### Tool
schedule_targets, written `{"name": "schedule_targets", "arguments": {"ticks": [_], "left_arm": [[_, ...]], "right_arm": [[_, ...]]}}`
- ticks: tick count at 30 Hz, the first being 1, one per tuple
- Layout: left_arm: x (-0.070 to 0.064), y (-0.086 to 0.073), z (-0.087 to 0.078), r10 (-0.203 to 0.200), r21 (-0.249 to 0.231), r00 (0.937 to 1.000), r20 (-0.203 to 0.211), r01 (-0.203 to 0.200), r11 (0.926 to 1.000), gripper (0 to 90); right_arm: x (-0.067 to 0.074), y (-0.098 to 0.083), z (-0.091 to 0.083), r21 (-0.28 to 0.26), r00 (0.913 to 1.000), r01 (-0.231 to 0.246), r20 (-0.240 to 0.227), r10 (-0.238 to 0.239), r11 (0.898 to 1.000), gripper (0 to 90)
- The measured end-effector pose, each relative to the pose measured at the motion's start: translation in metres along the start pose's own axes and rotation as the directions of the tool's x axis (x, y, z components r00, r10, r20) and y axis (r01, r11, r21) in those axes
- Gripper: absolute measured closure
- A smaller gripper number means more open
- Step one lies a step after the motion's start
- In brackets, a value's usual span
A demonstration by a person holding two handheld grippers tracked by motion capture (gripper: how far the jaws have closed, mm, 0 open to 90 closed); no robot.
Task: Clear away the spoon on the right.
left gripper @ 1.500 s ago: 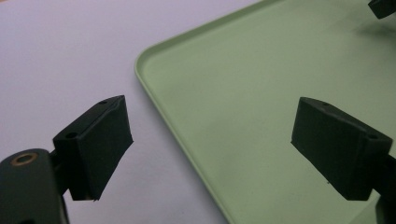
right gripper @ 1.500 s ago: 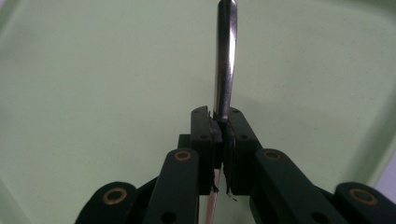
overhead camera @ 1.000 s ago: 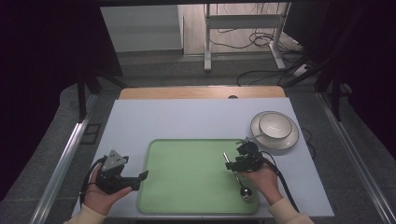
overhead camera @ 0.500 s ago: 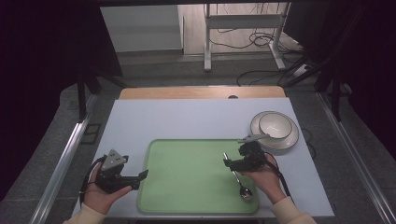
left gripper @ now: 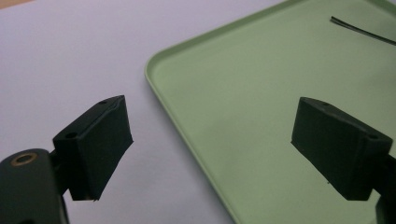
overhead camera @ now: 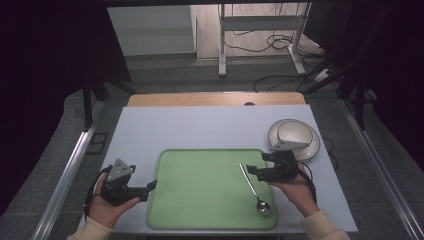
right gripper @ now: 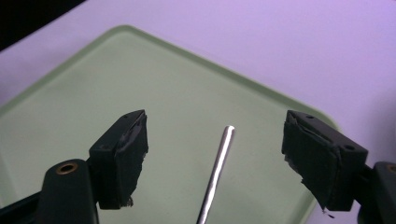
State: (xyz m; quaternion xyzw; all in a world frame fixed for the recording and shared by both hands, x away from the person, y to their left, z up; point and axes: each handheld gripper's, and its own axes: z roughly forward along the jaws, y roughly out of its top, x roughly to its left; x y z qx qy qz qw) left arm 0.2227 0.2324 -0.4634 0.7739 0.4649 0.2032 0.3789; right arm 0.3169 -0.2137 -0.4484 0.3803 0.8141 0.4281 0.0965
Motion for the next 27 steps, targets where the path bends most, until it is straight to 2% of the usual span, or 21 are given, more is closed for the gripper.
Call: {"name": "schedule_targets", "arguments": {"ticks": [5,9,17,21,27], "left_arm": [[-0.001,-0.001,0.001,0.005,0.003,1.0000,0.001,-0.005,1.0000,11.9],[-0.003,0.000,-0.001,0.011,-0.003,0.9999,-0.003,-0.011,0.9999,11.9],[-0.007,0.001,0.000,0.022,-0.011,0.9997,-0.005,-0.022,0.9997,11.9],[-0.005,0.002,0.002,0.020,-0.004,0.9998,-0.005,-0.020,0.9998,11.9],[-0.005,0.002,0.004,0.022,-0.001,0.9998,-0.004,-0.022,0.9998,11.9]], "right_arm": [[0.004,-0.002,-0.023,-0.051,0.9999,0.009,0.007,-0.009,0.999,21.6],[0.005,-0.009,-0.043,-0.077,0.9988,0.026,0.043,-0.023,0.997,22.0],[-0.008,-0.041,-0.078,-0.126,0.9944,-0.021,0.100,0.034,0.992,22.1],[-0.019,-0.056,-0.083,-0.122,0.9906,-0.072,0.107,0.085,0.990,22.4],[-0.017,-0.056,-0.079,-0.113,0.9929,-0.043,0.105,0.055,0.993,22.1]]}}
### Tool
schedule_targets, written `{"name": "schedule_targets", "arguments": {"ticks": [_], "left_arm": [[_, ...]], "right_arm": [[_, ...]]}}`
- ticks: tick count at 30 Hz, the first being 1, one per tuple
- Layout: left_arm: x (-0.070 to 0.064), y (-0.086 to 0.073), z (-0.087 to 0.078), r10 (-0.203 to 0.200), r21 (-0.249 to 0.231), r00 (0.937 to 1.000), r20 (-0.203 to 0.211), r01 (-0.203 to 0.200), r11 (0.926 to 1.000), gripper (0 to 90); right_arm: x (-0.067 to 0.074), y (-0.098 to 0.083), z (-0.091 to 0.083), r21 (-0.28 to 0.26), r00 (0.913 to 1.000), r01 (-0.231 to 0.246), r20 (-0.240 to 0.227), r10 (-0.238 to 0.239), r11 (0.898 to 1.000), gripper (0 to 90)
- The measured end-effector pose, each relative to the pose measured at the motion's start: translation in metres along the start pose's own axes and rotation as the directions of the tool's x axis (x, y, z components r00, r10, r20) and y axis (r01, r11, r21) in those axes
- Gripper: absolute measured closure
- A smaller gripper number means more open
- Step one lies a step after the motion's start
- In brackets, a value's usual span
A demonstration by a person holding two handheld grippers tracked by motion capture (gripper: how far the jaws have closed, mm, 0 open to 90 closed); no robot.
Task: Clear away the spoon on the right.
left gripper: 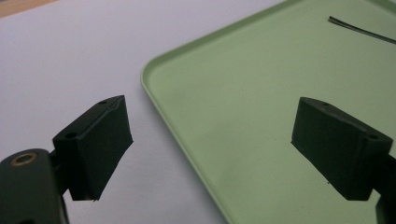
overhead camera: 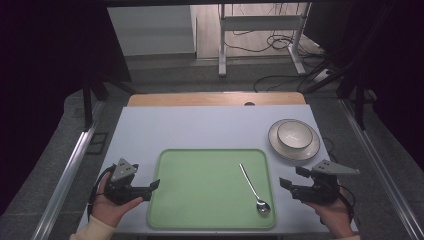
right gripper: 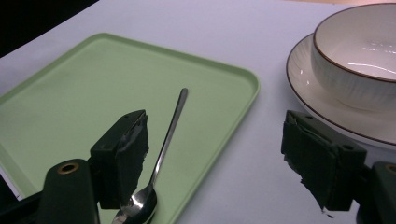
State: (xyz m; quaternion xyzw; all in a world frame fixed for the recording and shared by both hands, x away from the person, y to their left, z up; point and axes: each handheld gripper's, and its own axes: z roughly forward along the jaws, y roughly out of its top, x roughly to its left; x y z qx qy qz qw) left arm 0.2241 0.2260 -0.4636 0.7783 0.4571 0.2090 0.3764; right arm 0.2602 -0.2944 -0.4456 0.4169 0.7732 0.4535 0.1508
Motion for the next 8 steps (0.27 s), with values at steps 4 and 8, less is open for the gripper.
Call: {"name": "schedule_targets", "arguments": {"ticks": [4,8], "left_arm": [[-0.0002,0.0007,-0.0004,-0.004,-0.005,1.0000,0.000,0.004,1.0000,11.6],[0.0010,0.0004,0.0002,-0.018,-0.008,0.9998,0.001,0.018,0.9998,11.4]], "right_arm": [[0.0015,-0.0006,0.0002,-0.004,1.0000,0.004,-0.006,-0.004,1.000,21.8],[0.0002,-0.0004,-0.0013,-0.019,1.0000,-0.003,-0.007,0.003,1.000,21.5]]}}
